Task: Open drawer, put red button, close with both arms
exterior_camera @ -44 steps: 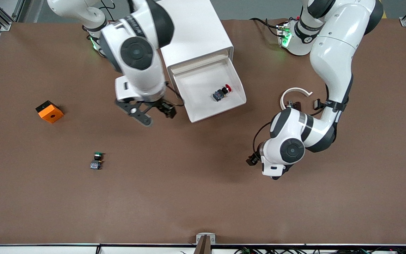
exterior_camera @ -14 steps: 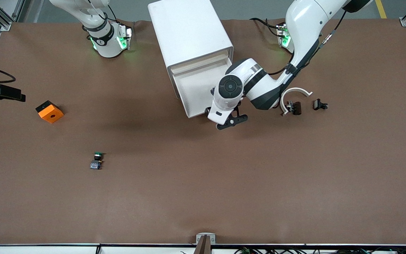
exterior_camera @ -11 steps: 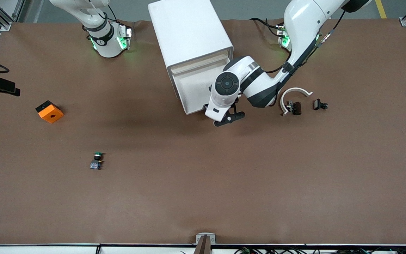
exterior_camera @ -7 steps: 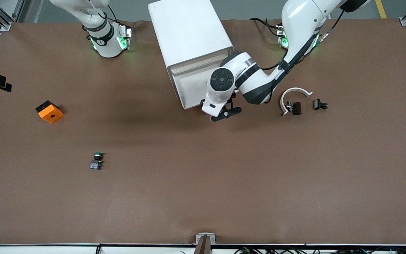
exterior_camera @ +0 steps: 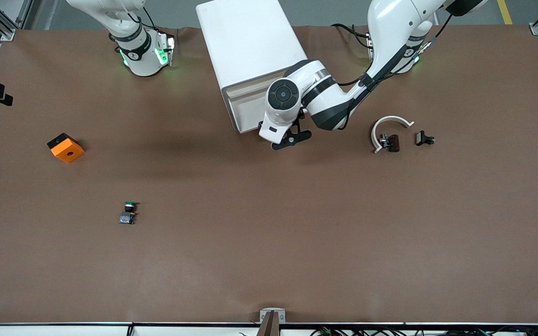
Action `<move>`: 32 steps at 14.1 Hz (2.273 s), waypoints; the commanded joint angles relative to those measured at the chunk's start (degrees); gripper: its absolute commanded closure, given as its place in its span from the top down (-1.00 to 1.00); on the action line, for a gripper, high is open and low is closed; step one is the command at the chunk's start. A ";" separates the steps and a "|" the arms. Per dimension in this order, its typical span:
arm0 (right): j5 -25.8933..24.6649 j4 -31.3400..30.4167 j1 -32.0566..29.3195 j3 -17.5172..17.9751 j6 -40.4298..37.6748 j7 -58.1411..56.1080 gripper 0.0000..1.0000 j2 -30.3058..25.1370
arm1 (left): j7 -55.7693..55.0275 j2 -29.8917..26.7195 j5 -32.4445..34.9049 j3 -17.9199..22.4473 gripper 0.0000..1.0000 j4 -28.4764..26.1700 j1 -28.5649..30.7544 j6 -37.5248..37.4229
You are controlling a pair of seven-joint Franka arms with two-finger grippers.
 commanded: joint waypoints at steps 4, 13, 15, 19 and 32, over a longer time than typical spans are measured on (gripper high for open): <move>0.18 -7.70 0.41 0.47 4.72 0.20 1.00 -7.99 | -3.69 1.17 0.22 -3.07 1.00 -0.14 0.18 -0.59; -0.35 -5.41 0.32 0.73 3.93 0.20 1.00 -7.90 | -4.04 2.22 -6.54 -3.69 1.00 0.21 0.27 -0.59; -0.26 -4.89 -0.20 0.73 2.97 0.29 1.00 -7.81 | -3.95 2.48 -9.78 -3.69 1.00 0.21 0.44 -0.59; -0.52 -3.47 -0.12 0.81 2.79 0.02 1.00 -7.37 | -4.04 3.71 -13.93 -3.69 1.00 0.47 0.71 -0.59; 0.35 -2.77 -0.12 1.34 3.23 5.21 1.00 -7.20 | -4.13 4.60 -15.78 -3.60 1.00 0.65 1.06 -0.59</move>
